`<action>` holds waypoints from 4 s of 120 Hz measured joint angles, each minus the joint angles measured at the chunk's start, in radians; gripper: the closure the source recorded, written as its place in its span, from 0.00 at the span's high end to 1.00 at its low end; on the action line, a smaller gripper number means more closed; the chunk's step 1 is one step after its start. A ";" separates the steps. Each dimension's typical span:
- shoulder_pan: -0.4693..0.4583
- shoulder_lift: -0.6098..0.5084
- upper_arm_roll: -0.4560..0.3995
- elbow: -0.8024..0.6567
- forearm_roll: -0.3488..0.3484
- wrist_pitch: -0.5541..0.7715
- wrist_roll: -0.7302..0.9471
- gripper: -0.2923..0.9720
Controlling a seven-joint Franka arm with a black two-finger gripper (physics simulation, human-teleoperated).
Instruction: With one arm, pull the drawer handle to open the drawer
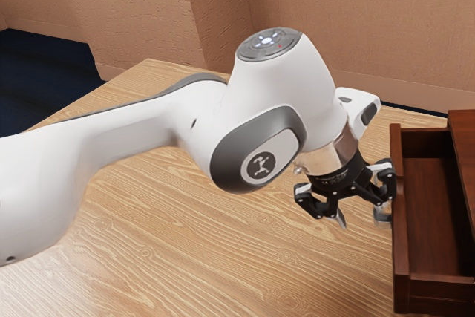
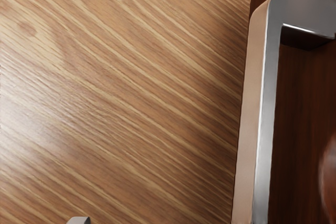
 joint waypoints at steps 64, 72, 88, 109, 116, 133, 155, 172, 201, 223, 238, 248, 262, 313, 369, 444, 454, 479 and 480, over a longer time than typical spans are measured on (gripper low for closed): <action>0.006 -0.057 0.016 -0.053 0.033 0.003 -0.007 0.50; 0.009 -0.068 0.019 -0.063 0.035 0.003 -0.007 0.50; 0.017 -0.086 0.022 -0.088 0.037 0.003 -0.008 0.50; 0.024 -0.110 0.025 -0.117 0.040 0.003 -0.010 0.50; 0.024 -0.120 0.025 -0.128 0.041 0.004 -0.011 0.50; 0.039 -0.144 0.018 -0.164 0.048 0.012 -0.013 0.50; 0.042 -0.170 0.023 -0.192 0.058 0.024 -0.014 0.50; 0.052 -0.186 0.024 -0.215 0.061 0.029 -0.016 0.50; 0.070 -0.216 0.024 -0.253 0.067 0.040 -0.018 0.50; 0.073 -0.220 0.024 -0.256 0.068 0.044 -0.019 0.50; 0.075 -0.218 0.023 -0.252 0.067 0.045 -0.018 0.50; 0.075 -0.215 0.023 -0.251 0.066 0.046 -0.018 0.50; 0.072 -0.204 0.023 -0.247 0.065 0.048 -0.018 0.50; 0.080 -0.220 0.022 -0.265 0.065 0.066 -0.015 0.50; 0.072 -0.223 0.022 -0.262 0.067 0.097 -0.009 0.57; 0.011 -0.303 0.059 0.104 0.080 -0.394 -0.202 0.73; 0.022 -0.327 0.075 0.109 0.084 -0.518 -0.259 0.74; 0.031 -0.344 0.101 0.035 0.118 -0.652 -0.383 0.76; 0.031 -0.344 0.102 0.032 0.119 -0.655 -0.388 0.76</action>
